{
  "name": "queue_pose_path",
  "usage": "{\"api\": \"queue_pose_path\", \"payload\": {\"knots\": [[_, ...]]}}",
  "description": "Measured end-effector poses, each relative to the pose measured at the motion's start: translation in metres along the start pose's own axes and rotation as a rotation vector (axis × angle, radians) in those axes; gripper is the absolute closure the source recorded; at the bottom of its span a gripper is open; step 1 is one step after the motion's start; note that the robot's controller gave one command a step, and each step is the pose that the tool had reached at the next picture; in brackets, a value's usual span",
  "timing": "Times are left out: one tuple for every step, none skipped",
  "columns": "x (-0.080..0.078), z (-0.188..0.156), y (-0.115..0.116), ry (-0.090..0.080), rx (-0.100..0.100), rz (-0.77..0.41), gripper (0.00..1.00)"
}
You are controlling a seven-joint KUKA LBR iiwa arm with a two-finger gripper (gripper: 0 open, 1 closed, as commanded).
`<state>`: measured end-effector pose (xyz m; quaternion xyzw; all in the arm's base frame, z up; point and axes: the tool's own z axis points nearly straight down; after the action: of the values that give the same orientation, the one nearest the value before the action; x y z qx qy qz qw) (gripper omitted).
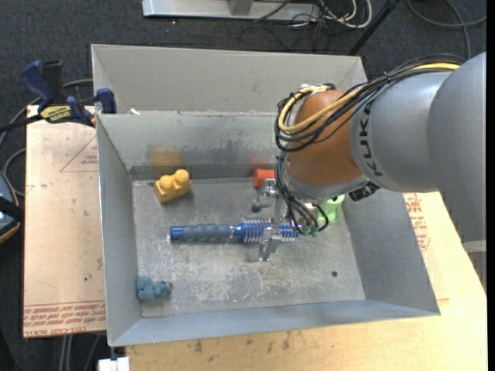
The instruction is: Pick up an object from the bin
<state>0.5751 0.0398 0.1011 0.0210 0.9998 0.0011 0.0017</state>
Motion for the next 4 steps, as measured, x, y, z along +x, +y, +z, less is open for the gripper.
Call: {"api": "queue_pose_path", "payload": {"knots": [[-0.006,-0.005,0.002,0.001,0.001,0.079,0.0],[-0.026,0.027,-0.006,0.004,-0.001,0.07,0.0],[-0.028,0.024,-0.004,0.002,0.0,0.068,0.0],[-0.029,0.022,-0.004,-0.003,-0.001,0.069,1.0]]}}
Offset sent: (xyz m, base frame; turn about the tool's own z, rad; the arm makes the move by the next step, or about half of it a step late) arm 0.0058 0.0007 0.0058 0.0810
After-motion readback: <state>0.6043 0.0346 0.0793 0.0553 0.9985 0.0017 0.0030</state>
